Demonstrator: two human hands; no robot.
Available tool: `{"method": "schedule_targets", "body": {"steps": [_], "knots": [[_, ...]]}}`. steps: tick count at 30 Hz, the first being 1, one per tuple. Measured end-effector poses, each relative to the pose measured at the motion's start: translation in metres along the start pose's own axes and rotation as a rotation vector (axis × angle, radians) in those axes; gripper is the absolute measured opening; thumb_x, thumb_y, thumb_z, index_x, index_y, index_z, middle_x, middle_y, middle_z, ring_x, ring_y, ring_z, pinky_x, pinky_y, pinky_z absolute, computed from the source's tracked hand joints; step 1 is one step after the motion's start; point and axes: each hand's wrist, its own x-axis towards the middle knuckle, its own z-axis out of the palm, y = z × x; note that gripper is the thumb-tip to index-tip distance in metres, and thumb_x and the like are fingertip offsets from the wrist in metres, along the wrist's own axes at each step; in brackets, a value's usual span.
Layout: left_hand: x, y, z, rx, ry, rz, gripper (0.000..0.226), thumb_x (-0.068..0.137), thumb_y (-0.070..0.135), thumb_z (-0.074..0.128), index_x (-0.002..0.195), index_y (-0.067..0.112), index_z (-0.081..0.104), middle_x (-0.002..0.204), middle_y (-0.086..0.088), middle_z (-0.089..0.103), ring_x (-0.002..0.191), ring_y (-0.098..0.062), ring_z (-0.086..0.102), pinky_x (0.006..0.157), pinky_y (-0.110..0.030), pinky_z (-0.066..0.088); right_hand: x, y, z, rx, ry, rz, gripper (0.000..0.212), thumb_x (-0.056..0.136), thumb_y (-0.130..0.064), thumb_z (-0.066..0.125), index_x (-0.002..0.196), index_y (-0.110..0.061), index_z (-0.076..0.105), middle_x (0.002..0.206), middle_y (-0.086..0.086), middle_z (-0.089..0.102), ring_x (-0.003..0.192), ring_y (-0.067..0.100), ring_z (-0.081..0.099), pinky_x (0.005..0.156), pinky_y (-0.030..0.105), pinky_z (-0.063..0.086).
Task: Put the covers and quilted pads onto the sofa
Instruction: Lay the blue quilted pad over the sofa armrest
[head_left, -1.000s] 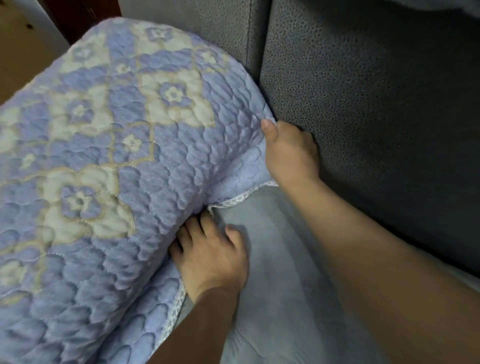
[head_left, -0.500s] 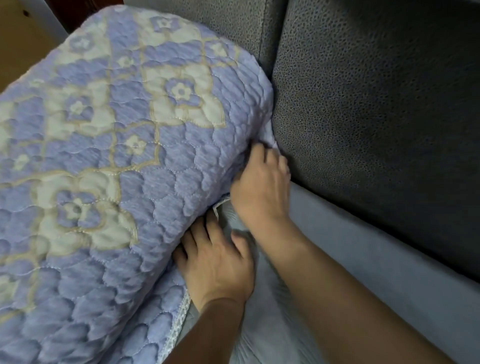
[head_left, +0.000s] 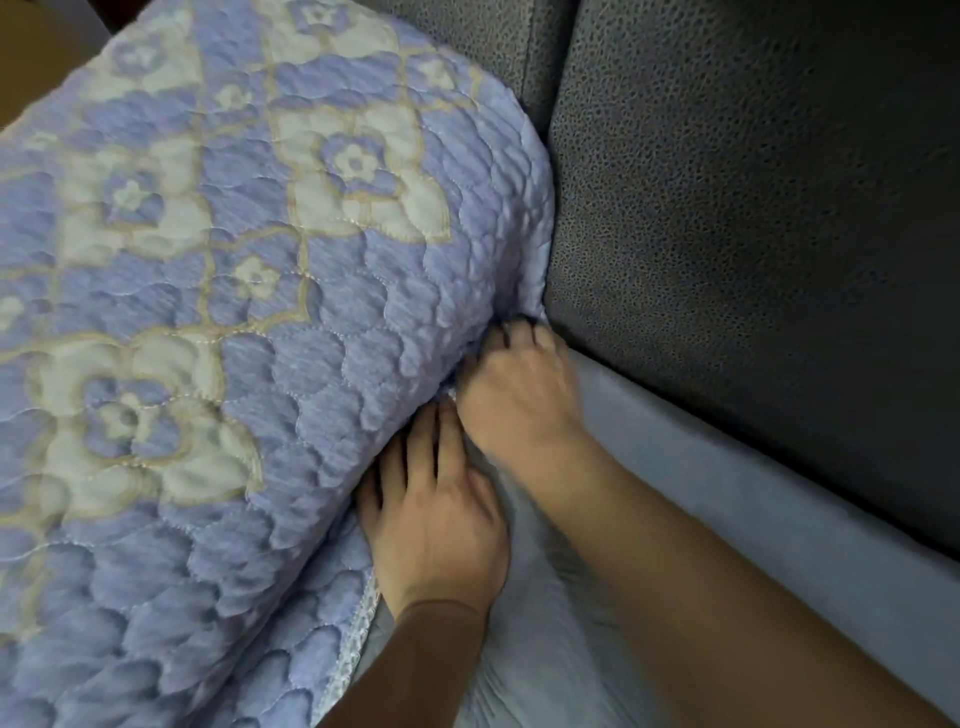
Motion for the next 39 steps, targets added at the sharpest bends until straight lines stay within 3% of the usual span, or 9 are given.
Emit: {"method": "schedule_targets", "body": {"steps": [5,10,14,17,20,23,29,33,39], "knots": [[0.001,0.002,-0.003,-0.005,-0.048,-0.031,0.069,0.085,0.038,0.039,0.153,0.027,0.039,0.151,0.002,0.045,0.134,-0.028,0.042,0.109,-0.051,0.03,0.046,-0.004,-0.022,0.108,-0.294,-0.068,0.038,0.096,-0.038,0.049,0.13,-0.026,0.062,0.135,0.0,0.06,0.127,0.025,0.054,0.085,0.034,0.036],[0.009,0.007,-0.012,0.04,-0.113,-0.018,0.056,0.085,0.036,0.041,0.134,0.017,0.059,0.128,-0.004,0.063,0.117,-0.03,0.054,0.098,-0.048,0.039,0.0,0.008,0.016,0.166,0.207,-0.059,0.031,0.086,-0.033,0.059,0.102,-0.009,0.067,0.108,0.012,0.059,0.097,0.032,0.054,0.085,0.043,0.046],[0.037,0.01,-0.029,0.194,-0.313,0.083,0.045,0.087,0.033,0.032,0.1,0.015,0.072,0.098,-0.007,0.071,0.091,-0.029,0.066,0.076,-0.037,0.05,0.008,0.016,0.019,0.266,0.232,-0.178,0.028,0.083,-0.034,0.058,0.078,-0.013,0.077,0.083,0.005,0.07,0.085,0.028,0.061,0.086,0.038,0.043],[0.058,0.023,-0.032,0.125,-0.445,0.02,0.04,0.096,0.031,0.038,0.121,0.016,0.066,0.119,-0.005,0.067,0.111,-0.026,0.064,0.09,-0.036,0.049,0.026,0.011,0.007,0.151,0.012,-0.185,0.046,0.083,-0.039,0.038,0.084,-0.014,0.077,0.089,0.004,0.075,0.097,0.027,0.065,0.098,0.037,0.035],[0.032,0.026,-0.032,0.173,-0.421,-0.054,0.047,0.098,0.033,0.041,0.138,0.01,0.05,0.133,-0.01,0.057,0.123,-0.03,0.051,0.103,-0.045,0.039,0.029,0.005,0.007,0.063,-0.015,-0.165,0.049,0.08,-0.042,0.034,0.083,-0.016,0.075,0.085,0.003,0.074,0.097,0.027,0.064,0.094,0.037,0.03],[-0.009,-0.002,-0.041,0.214,-0.263,0.018,0.056,0.091,0.041,0.047,0.132,0.003,0.056,0.126,-0.019,0.054,0.112,-0.038,0.05,0.092,-0.048,0.039,0.024,0.006,0.011,0.022,0.06,-0.164,0.041,0.082,-0.039,0.04,0.074,-0.016,0.073,0.074,0.003,0.072,0.088,0.028,0.064,0.087,0.039,0.035],[-0.016,-0.014,-0.067,0.281,-0.536,-0.081,0.068,0.092,0.05,0.023,0.132,0.001,0.047,0.121,-0.022,0.057,0.109,-0.039,0.056,0.094,-0.043,0.044,0.023,0.01,0.018,0.157,0.157,-0.106,0.037,0.081,-0.031,0.046,0.064,-0.009,0.07,0.071,0.011,0.07,0.082,0.033,0.062,0.076,0.039,0.046],[0.013,-0.014,-0.06,-0.044,-0.568,-0.262,0.073,0.095,0.066,0.026,0.129,0.005,0.048,0.114,-0.022,0.062,0.105,-0.041,0.06,0.089,-0.047,0.047,0.024,0.011,0.022,0.198,0.196,-0.115,0.037,0.08,-0.029,0.044,0.064,-0.008,0.07,0.072,0.013,0.07,0.081,0.034,0.062,0.074,0.039,0.048],[0.057,-0.011,-0.043,-0.158,-0.753,-0.365,0.087,0.093,0.076,0.023,0.157,0.017,0.03,0.162,-0.009,0.03,0.149,-0.029,0.028,0.122,-0.04,0.021,0.029,0.016,0.025,0.266,0.261,-0.146,0.037,0.08,-0.03,0.048,0.062,-0.006,0.069,0.069,0.013,0.068,0.076,0.035,0.062,0.069,0.038,0.047]]}}
